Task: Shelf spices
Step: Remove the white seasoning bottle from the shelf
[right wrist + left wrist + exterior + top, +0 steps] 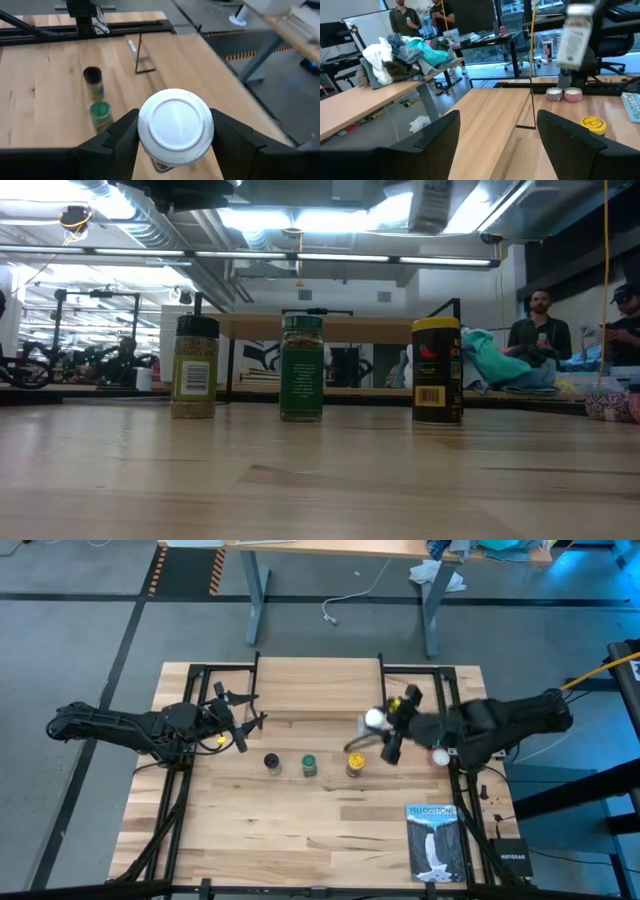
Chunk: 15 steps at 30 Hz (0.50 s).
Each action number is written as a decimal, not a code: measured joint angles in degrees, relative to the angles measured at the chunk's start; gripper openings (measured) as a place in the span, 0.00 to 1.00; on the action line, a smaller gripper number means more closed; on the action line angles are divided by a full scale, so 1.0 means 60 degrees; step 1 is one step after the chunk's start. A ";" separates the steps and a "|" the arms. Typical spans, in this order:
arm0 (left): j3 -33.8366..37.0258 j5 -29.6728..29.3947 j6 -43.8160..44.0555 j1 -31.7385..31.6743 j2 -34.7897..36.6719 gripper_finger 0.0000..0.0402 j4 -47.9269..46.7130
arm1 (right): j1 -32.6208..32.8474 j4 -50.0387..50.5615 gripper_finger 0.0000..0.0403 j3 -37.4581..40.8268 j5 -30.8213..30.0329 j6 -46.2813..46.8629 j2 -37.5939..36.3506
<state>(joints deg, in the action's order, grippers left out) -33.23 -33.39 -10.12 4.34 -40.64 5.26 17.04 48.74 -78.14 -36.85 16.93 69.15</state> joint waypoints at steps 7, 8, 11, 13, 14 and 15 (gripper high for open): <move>0.0000 0.0004 0.0100 0.0000 0.0000 0.64 0.0022 | 0.0935 -0.0182 0.53 0.0847 -0.0606 0.1130 -0.0408; 0.0000 0.0004 0.0098 0.0000 0.0000 0.64 0.0040 | 0.0923 -0.0115 0.53 0.0847 -0.0438 0.1152 -0.0462; 0.0000 0.0001 0.0100 0.0000 0.0000 0.64 0.0040 | 0.0919 -0.0005 0.53 0.0847 0.0273 0.1168 -0.0587; 0.0000 0.0000 0.0041 0.0000 0.0000 0.64 0.0044 | 0.0991 0.0058 0.53 0.0847 0.0998 0.1021 -0.0610; 0.0000 0.0000 0.0001 0.0000 0.0000 0.64 0.0044 | 0.1052 0.0102 0.53 0.0847 0.1353 0.0927 -0.0639; 0.0000 0.0000 -0.0035 0.0000 0.0000 0.64 0.0044 | 0.1148 0.0133 0.53 0.0847 0.1641 0.0900 -0.0656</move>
<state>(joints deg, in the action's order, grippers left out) -33.23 -33.39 -10.32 4.34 -40.64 5.52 23.93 49.54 -73.06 -27.00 22.33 65.21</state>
